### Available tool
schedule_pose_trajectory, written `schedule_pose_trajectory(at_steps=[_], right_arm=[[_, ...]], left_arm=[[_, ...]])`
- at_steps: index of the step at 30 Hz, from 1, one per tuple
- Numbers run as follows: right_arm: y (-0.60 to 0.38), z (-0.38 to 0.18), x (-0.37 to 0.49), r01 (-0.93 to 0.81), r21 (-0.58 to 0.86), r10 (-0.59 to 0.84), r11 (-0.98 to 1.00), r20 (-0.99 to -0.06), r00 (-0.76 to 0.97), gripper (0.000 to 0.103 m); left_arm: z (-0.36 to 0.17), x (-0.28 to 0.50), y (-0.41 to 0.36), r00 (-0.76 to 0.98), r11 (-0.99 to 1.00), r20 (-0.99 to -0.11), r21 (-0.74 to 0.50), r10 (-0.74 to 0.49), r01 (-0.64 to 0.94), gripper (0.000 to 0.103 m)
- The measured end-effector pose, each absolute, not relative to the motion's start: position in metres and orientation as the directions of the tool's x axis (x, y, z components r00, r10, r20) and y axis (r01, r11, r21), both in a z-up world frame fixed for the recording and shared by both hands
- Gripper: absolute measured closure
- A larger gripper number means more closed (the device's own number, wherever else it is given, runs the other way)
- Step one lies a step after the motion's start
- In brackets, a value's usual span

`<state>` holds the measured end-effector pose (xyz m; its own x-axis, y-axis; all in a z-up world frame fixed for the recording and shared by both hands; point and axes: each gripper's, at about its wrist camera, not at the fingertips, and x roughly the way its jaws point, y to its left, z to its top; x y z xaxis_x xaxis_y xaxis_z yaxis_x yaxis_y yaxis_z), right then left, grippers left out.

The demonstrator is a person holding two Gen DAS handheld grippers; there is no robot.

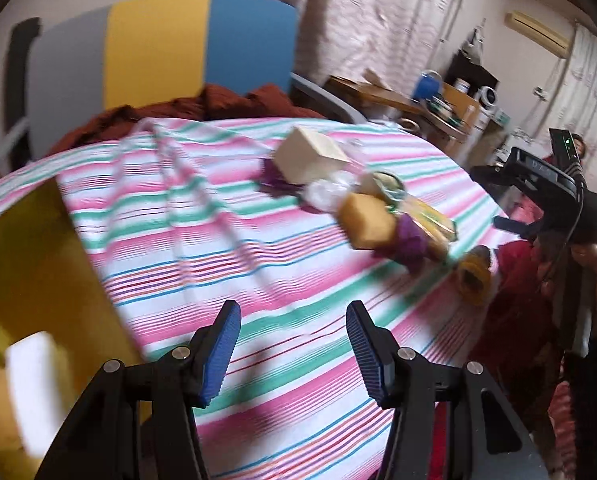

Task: Organize objects
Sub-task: 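Grasp the purple packet with the left tool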

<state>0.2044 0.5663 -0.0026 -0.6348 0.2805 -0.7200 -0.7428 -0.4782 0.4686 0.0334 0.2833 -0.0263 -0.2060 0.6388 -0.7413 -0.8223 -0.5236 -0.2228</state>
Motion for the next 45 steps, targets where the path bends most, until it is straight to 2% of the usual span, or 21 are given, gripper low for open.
schedule_pose_trajectory(at_steps=[4, 12, 21, 28, 32, 39, 45], right_arm=[[0.571, -0.002, 0.216, -0.704, 0.552, 0.289, -0.446, -0.656, -0.697, 0.0], [0.579, -0.011, 0.212, -0.657, 0.618, 0.231, -0.431, -0.628, -0.743, 0.0], [0.582, -0.015, 0.216, -0.615, 0.668, 0.205, -0.42, -0.59, -0.781, 0.0], [0.585, -0.018, 0.214, -0.602, 0.678, 0.183, -0.422, -0.586, -0.789, 0.0], [0.586, -0.019, 0.214, -0.605, 0.676, 0.176, -0.421, -0.594, -0.785, 0.0], [0.588, -0.021, 0.213, -0.615, 0.671, 0.17, -0.414, -0.607, -0.776, 0.0], [0.59, -0.026, 0.209, -0.641, 0.655, 0.141, -0.399, -0.647, -0.749, 0.0]], left_arm=[[-0.035, 0.042, 0.32, -0.103, -0.435, -0.724, -0.289, 0.682, -0.853, 0.049], [-0.063, 0.056, 0.392, 0.092, -0.322, -0.709, -0.426, 0.699, -0.845, 0.055], [-0.09, 0.06, 0.445, 0.163, -0.335, -0.7, -0.516, 0.695, -0.788, 0.053], [-0.095, 0.06, 0.461, 0.141, -0.361, -0.685, -0.535, 0.715, -0.764, 0.05], [-0.098, 0.058, 0.462, 0.122, -0.368, -0.685, -0.523, 0.719, -0.769, 0.064], [-0.096, 0.051, 0.428, 0.125, -0.36, -0.687, -0.516, 0.716, -0.777, 0.065], [-0.089, 0.052, 0.379, 0.046, -0.379, -0.726, -0.411, 0.686, -0.829, 0.065]])
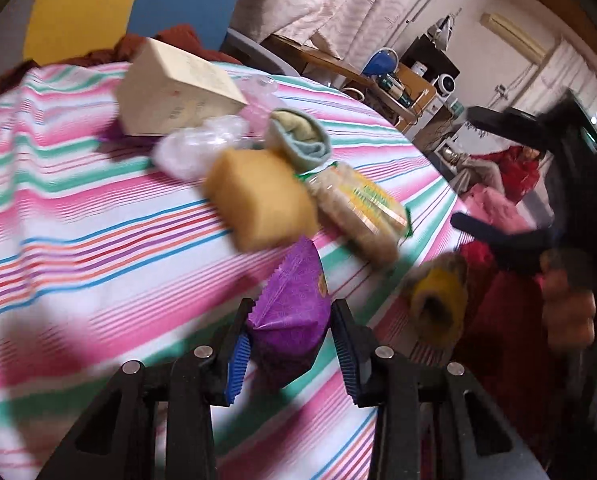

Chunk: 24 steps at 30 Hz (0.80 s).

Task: Organize objects
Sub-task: 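Grasp the purple packet with the left tool, then grasp the yellow-wrapped roll with the right tool while the left tool holds the packet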

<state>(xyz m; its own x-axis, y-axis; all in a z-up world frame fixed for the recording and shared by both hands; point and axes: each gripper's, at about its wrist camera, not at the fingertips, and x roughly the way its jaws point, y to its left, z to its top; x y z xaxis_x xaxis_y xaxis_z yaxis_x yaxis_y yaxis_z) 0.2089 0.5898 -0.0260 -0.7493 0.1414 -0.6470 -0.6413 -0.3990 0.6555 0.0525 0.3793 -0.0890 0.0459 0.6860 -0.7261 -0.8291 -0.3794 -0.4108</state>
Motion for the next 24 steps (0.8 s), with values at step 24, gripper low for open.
schedule_pose_trajectory(at_steps=[24], right_arm=[[0.556, -0.068, 0.141, -0.61, -0.105, 0.12, -0.785, -0.993, 0.016, 0.04]], left_arm=[[-0.078, 0.045, 0.293, -0.092, -0.476, -0.731, -0.338, 0.676, -0.812, 0.065]])
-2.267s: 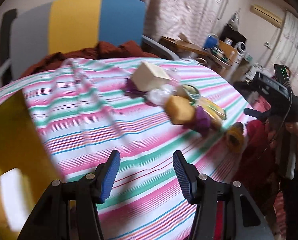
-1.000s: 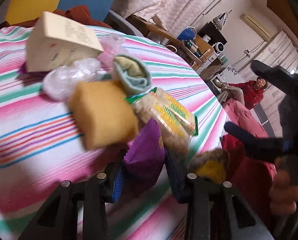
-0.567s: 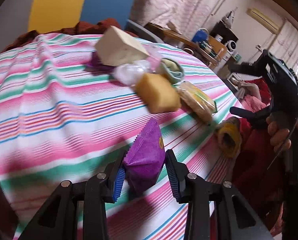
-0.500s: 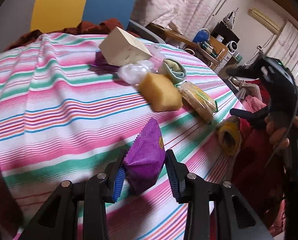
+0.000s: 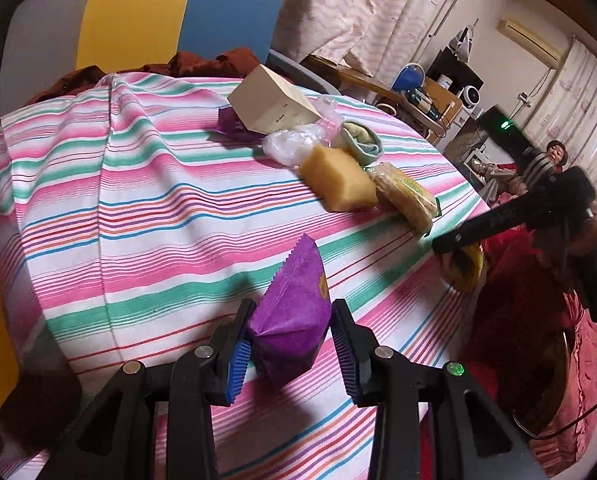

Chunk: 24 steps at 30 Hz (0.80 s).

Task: Organize objects
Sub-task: 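Grasp the yellow-wrapped roll with the right tool while the left tool holds the packet, then lower the packet and roll into the gold tray and open both tools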

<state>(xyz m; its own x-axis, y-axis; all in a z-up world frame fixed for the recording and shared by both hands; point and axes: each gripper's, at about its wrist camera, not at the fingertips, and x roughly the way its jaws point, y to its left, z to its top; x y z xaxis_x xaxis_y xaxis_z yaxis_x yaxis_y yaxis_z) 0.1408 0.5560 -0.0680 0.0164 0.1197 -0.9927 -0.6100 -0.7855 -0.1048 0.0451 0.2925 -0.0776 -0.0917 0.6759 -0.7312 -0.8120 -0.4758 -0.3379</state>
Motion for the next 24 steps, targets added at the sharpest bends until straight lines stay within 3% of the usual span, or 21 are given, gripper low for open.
schedule_pose_trajectory(at_steps=[6, 17, 24], right_arm=[[0.553, -0.061, 0.149, -0.604, -0.155, 0.2, -0.781, -0.98, -0.007, 0.054], [0.514, 0.013, 0.15, -0.596, -0.043, 0.29, -0.802, -0.9, -0.325, 0.054], [0.443, 0.053, 0.101, -0.432, 0.104, 0.176, -0.896, -0.809, -0.561, 0.054]], left_arm=[[-0.063, 0.049, 0.28, -0.115, -0.47, -0.696, -0.344, 0.709, -0.813, 0.065], [-0.022, 0.036, 0.23, -0.231, -0.534, -0.629, -0.347, 0.743, -0.771, 0.065], [0.003, 0.01, 0.174, -0.353, -0.634, -0.594, -0.369, 0.723, -0.679, 0.065]])
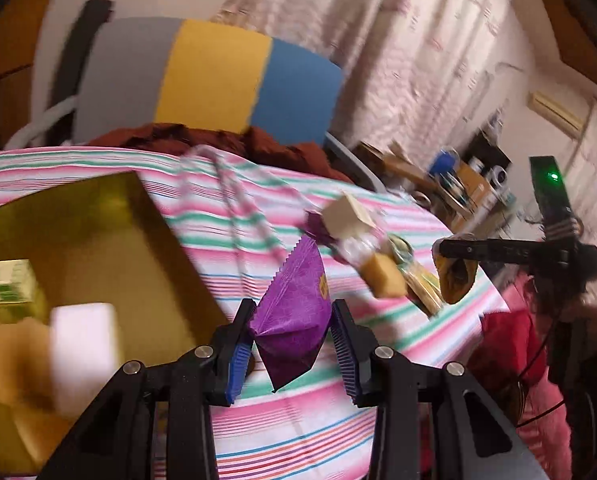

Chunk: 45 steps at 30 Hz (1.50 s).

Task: Organize objects
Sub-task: 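Lower the packet and roll into the gold tray and open both tools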

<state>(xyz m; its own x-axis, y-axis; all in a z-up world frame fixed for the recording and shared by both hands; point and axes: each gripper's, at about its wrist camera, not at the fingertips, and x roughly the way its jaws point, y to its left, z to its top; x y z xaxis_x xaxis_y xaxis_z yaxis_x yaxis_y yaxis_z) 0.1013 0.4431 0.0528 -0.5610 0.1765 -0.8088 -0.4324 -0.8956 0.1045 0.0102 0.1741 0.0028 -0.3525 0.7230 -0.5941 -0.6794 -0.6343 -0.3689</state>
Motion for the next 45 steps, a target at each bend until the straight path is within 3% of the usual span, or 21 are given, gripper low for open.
schedule_pose_trajectory(at_steps=[6, 16, 19, 21, 22, 32, 40, 45], right_arm=[[0.378, 0.061, 0.047, -0.256, 0.218, 0.003, -0.942, -0.757, -0.653, 0.054], [0.275, 0.037, -0.017, -0.008, 0.278, -0.211, -0.961, -0.747, -0.631, 0.049], [0.253, 0.027, -0.023, 0.028, 0.246, -0.214, -0.969, -0.772, -0.599, 0.041], [0.245, 0.019, -0.024, 0.041, 0.247, -0.225, -0.968, -0.784, -0.579, 0.034], [0.242, 0.016, -0.024, 0.041, 0.249, -0.227, -0.968, -0.787, -0.574, 0.029], [0.233, 0.011, -0.011, 0.003, 0.279, -0.224, -0.96, -0.763, -0.606, 0.016], [0.21, 0.021, 0.004, 0.003, 0.125, -0.093, -0.992, -0.719, -0.688, 0.004], [0.21, 0.024, 0.01, -0.028, 0.077, -0.034, -0.997, -0.696, -0.718, 0.001]], left_arm=[[0.01, -0.011, 0.112, -0.479, -0.752, -0.606, -0.343, 0.635, -0.562, 0.065], [-0.007, -0.038, 0.015, -0.628, -0.917, -0.669, -0.261, 0.397, -0.302, 0.065], [-0.02, -0.039, 0.004, -0.612, -0.932, -0.703, -0.255, 0.362, -0.258, 0.059], [-0.027, -0.038, -0.001, -0.609, -0.941, -0.718, -0.254, 0.338, -0.223, 0.049], [-0.028, -0.037, -0.002, -0.611, -0.945, -0.721, -0.249, 0.326, -0.211, 0.049], [-0.011, -0.03, 0.001, -0.665, -0.96, -0.692, -0.203, 0.28, -0.192, 0.049], [-0.002, -0.025, 0.022, -0.678, -0.966, -0.689, -0.152, 0.257, -0.212, 0.049], [-0.001, -0.02, 0.029, -0.689, -0.972, -0.688, -0.112, 0.226, -0.207, 0.049]])
